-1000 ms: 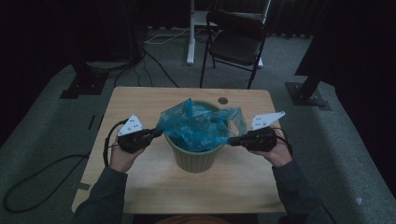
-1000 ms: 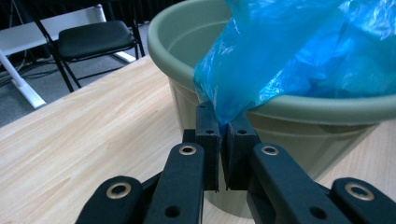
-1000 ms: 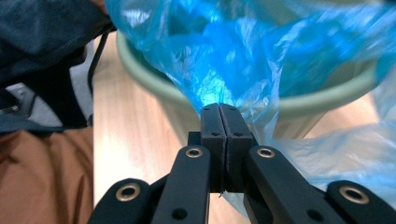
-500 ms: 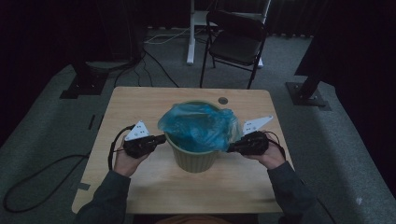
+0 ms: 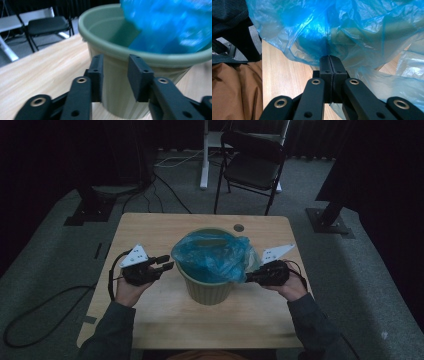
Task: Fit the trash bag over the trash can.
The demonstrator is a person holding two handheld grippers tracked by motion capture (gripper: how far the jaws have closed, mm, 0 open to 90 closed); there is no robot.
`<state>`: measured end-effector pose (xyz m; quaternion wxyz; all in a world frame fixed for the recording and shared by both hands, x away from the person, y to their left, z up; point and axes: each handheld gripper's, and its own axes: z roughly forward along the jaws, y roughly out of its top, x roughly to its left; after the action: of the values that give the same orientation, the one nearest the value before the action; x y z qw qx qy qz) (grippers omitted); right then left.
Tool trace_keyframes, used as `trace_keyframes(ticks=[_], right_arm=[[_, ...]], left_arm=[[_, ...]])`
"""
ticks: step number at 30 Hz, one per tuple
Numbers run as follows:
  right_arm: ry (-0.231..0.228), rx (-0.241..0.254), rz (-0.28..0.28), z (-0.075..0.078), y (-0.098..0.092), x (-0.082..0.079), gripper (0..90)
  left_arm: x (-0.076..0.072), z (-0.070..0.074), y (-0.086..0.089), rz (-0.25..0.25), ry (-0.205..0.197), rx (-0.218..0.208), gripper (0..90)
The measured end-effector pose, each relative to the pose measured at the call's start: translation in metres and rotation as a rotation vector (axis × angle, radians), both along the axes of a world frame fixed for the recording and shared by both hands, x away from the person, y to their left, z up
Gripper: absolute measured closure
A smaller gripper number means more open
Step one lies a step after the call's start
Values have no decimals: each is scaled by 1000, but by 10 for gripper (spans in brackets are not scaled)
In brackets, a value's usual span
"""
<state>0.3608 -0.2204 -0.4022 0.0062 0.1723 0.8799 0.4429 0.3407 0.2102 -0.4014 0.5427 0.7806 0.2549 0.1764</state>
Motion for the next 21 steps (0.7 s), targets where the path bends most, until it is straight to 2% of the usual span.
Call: trace_keyframes(ticks=[5, 7, 10, 16, 18, 19, 21], right_arm=[[-3, -1, 1, 2, 0, 0, 898], [-3, -3, 2, 2, 1, 0, 897], [-9, -6, 4, 3, 1, 0, 897], [-10, -9, 3, 4, 1, 0, 897], [-11, -9, 3, 4, 1, 0, 897], [-10, -8, 3, 4, 1, 0, 897], [-10, -8, 4, 4, 1, 0, 897]], left_arm=[[0, 15, 2, -68, -27, -64, 559], [0, 21, -1, -100, -31, -57, 535], [0, 29, -6, -114, -47, -42, 527], [10, 44, -14, -83, -51, -45, 520], [12, 47, -17, -88, -53, -52, 520], [14, 49, -19, -89, -53, -53, 527], [14, 51, -24, -84, -55, -42, 679]])
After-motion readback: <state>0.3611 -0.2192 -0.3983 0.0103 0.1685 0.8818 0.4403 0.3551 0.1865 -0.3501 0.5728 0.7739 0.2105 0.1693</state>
